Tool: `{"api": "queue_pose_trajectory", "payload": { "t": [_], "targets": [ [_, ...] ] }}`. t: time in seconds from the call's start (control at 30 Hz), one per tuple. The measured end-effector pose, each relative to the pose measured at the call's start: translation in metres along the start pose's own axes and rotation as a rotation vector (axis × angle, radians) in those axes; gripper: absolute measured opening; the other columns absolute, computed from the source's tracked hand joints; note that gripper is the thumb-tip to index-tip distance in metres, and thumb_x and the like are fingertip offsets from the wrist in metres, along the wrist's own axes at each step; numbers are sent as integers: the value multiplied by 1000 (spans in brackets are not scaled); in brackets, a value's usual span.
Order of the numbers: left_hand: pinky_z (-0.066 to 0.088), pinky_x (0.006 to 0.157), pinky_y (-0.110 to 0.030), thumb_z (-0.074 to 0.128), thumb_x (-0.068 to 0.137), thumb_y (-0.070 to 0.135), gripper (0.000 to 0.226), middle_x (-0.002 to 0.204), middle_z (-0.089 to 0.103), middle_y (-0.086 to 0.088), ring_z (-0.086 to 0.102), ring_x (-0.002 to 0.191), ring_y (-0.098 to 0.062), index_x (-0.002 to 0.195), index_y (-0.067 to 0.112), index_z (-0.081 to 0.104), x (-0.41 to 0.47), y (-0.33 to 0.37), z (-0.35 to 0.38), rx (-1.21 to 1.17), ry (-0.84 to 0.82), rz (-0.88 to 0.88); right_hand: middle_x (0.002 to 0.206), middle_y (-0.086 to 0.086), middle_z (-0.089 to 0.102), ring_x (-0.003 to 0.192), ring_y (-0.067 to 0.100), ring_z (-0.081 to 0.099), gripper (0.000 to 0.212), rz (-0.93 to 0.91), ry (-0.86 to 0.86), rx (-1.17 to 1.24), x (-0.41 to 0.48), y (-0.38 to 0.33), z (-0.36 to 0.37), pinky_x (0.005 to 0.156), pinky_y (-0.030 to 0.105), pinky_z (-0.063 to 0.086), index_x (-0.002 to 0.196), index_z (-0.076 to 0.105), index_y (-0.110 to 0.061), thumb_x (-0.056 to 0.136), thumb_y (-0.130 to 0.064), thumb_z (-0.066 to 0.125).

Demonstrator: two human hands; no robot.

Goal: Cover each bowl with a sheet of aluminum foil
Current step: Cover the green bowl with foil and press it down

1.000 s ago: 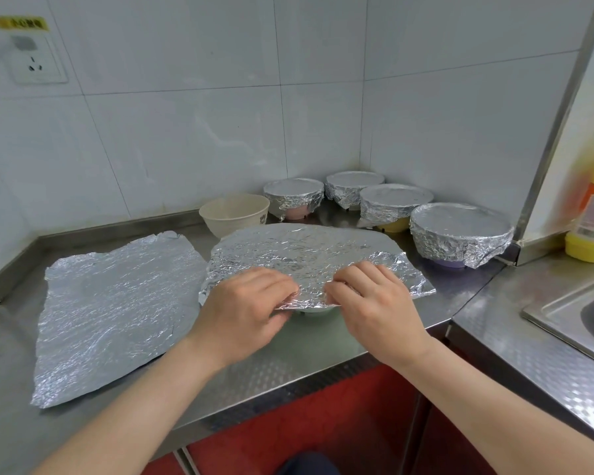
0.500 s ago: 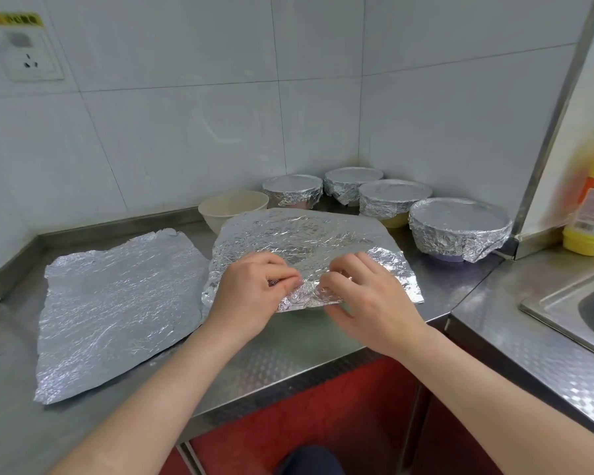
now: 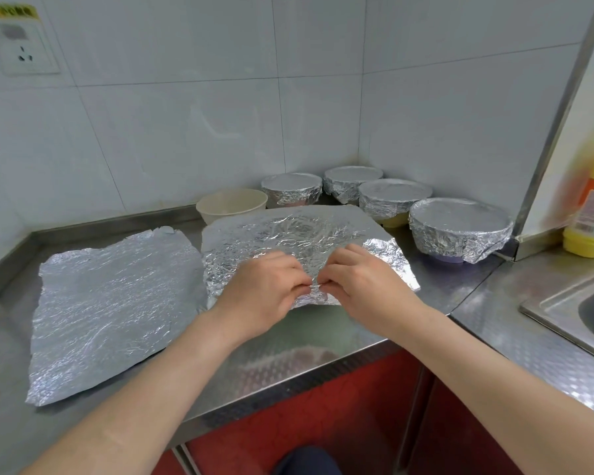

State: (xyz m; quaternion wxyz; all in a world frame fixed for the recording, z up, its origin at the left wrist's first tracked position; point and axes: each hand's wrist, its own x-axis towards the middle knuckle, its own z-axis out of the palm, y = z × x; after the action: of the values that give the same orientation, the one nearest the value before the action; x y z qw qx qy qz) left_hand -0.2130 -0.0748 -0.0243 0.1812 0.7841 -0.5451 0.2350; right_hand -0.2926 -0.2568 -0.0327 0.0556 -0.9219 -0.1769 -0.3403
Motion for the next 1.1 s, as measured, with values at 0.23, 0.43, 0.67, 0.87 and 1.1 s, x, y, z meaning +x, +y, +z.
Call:
{"api": "queue_pose_trajectory", "payload": {
  "t": [0.23, 0.43, 0.67, 0.87, 1.1],
  "targets": [
    [52, 61, -36, 66, 78, 16, 5, 76, 66, 3, 60, 71, -21, 77, 13, 70, 1, 11, -2, -27, 86, -36, 73, 1, 58, 67, 22, 49, 20, -78, -37, -137, 5, 0, -3, 62, 32, 44, 76, 64, -14, 67, 2, 74],
    [51, 70, -33, 67, 76, 24, 10, 78, 69, 6, 63, 76, -17, 77, 19, 76, -5, 35, -19, -115, 47, -169, 76, -2, 59, 71, 23, 51, 14, -57, -78, -5, 0, -10, -25, 60, 41, 50, 77, 66, -16, 74, -8, 77],
    [50, 72, -38, 74, 81, 20, 8, 80, 66, 4, 60, 79, -18, 88, 21, 78, -10, 44, -19, -125, 11, -166, 76, -5, 63, 72, 22, 54, 11, 2, -51, 56, -12, -23, -32, 60, 40, 48, 79, 75, -21, 79, -31, 69],
    [51, 72, -37, 71, 81, 25, 10, 80, 68, 6, 61, 78, -16, 86, 20, 78, -12, 47, -18, -126, 23, -168, 74, 0, 57, 72, 22, 50, 14, -78, -38, -81, -14, -25, -19, 60, 36, 48, 75, 67, -14, 72, -6, 78],
    [47, 82, -16, 74, 83, 26, 9, 91, 71, 16, 61, 85, 4, 91, 26, 79, -6, 32, -53, -331, -162, -380, 85, -4, 63, 84, 23, 52, 10, 105, -91, 124, -18, -2, -39, 75, 40, 49, 80, 73, -16, 77, -8, 78]
  ]
}}
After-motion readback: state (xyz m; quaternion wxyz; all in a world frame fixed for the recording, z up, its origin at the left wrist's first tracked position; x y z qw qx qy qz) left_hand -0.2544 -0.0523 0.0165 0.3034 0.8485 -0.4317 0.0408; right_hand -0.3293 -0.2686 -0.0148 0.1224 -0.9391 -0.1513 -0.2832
